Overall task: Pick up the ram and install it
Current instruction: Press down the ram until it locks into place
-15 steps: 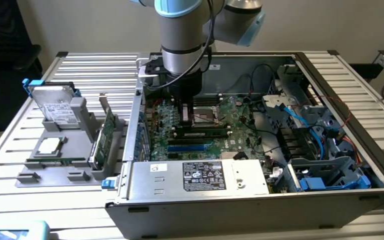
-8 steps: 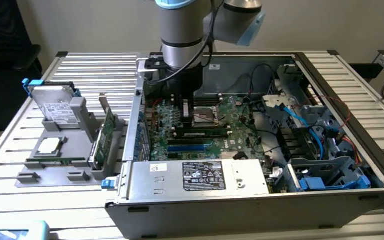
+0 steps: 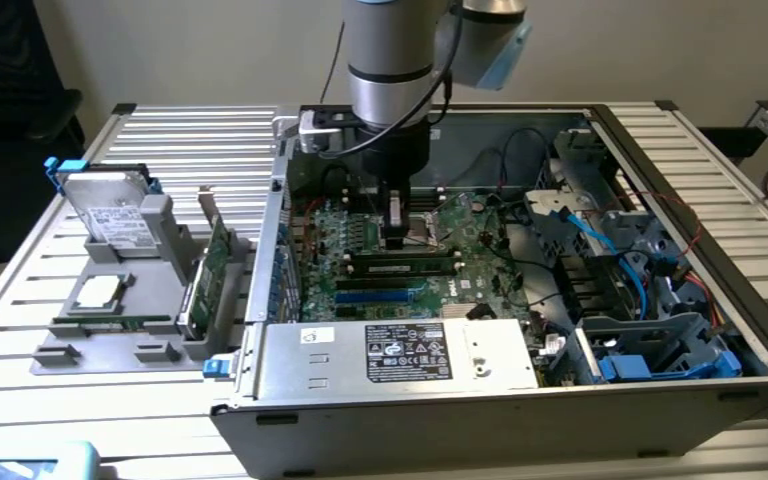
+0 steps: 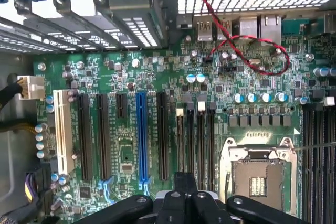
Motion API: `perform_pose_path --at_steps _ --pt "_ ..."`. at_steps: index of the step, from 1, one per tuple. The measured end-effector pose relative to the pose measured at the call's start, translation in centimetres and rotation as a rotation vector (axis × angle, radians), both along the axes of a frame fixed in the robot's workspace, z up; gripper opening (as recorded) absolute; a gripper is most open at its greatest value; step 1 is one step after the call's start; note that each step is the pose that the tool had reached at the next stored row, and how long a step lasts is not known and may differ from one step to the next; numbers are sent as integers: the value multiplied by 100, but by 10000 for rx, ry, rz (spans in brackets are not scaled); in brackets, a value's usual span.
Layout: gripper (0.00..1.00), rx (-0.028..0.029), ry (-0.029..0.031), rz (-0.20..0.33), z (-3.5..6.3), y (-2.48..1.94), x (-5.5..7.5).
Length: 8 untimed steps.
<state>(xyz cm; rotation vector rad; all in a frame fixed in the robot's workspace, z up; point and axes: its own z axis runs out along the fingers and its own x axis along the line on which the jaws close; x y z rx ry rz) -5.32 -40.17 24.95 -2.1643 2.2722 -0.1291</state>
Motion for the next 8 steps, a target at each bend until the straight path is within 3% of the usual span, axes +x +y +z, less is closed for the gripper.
perform_pose_path --at_steps 4,8 --pt "11 -1 8 0 2 -11 118" --pt "11 -2 18 -1 3 -14 138"
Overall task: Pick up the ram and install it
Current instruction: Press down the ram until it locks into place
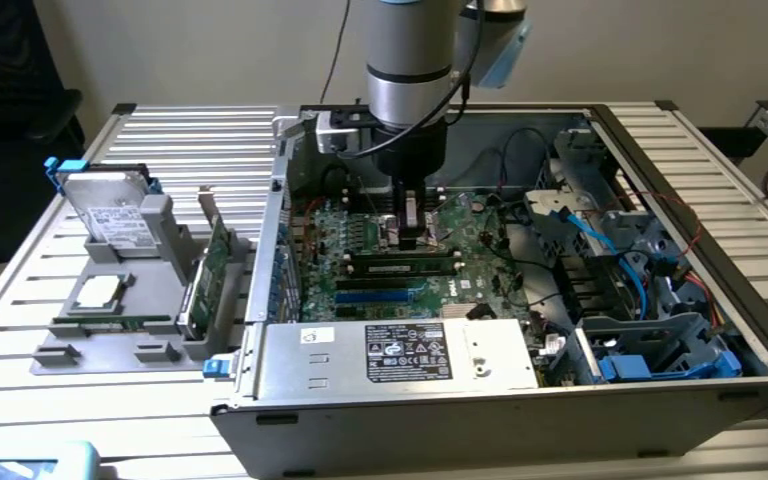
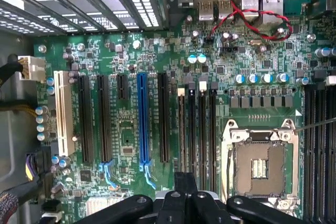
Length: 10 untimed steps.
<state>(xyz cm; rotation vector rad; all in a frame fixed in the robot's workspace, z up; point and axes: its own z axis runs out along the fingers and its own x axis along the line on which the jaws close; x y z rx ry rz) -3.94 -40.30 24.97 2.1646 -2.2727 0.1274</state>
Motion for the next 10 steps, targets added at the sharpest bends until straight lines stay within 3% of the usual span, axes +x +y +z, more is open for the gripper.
perform_pose_path --at_steps 8,10 --pt "11 0 0 -30 0 0 0" --pt "11 1 0 -322 0 0 0"
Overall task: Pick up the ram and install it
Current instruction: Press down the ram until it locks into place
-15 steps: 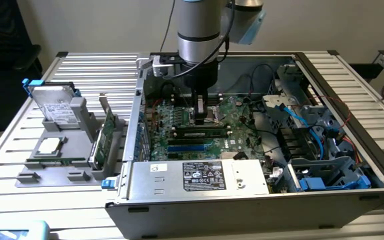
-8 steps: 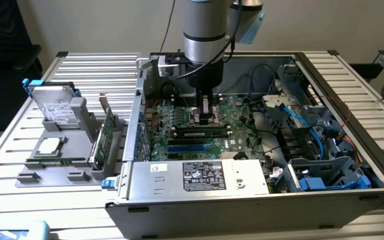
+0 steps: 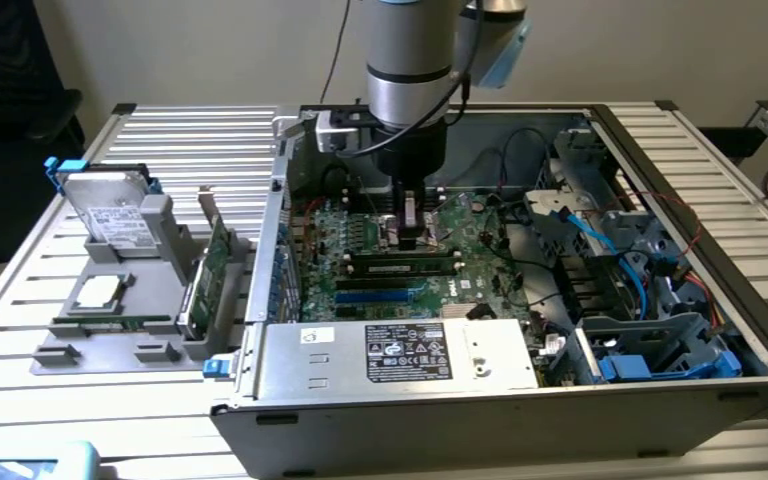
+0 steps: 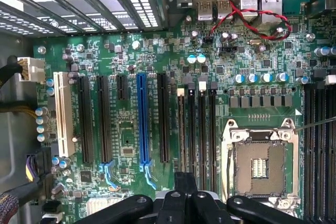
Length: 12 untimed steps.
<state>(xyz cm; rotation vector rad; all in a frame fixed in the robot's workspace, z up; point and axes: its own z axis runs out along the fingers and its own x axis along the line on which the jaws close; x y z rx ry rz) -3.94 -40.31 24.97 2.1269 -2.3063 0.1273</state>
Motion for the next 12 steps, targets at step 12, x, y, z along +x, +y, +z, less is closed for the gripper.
perform_pose_path --at_steps 12 --pt "11 0 0 -1760 0 0 0"
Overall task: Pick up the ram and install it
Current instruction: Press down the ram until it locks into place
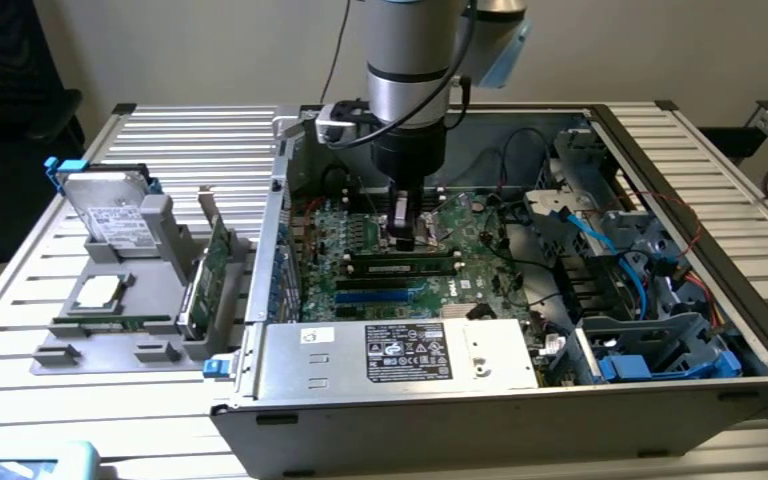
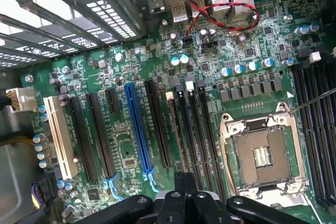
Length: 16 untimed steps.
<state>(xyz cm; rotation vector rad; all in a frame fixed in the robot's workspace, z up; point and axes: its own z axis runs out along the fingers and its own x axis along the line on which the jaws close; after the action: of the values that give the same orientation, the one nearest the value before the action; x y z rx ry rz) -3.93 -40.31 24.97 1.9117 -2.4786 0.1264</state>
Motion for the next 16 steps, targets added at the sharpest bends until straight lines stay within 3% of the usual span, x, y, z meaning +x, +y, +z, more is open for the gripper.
perform_pose_path --at_steps 10,16 --pt "11 1 -18 -1342 0 0 0" --pt "11 25 -125 -1992 -1 1 0"
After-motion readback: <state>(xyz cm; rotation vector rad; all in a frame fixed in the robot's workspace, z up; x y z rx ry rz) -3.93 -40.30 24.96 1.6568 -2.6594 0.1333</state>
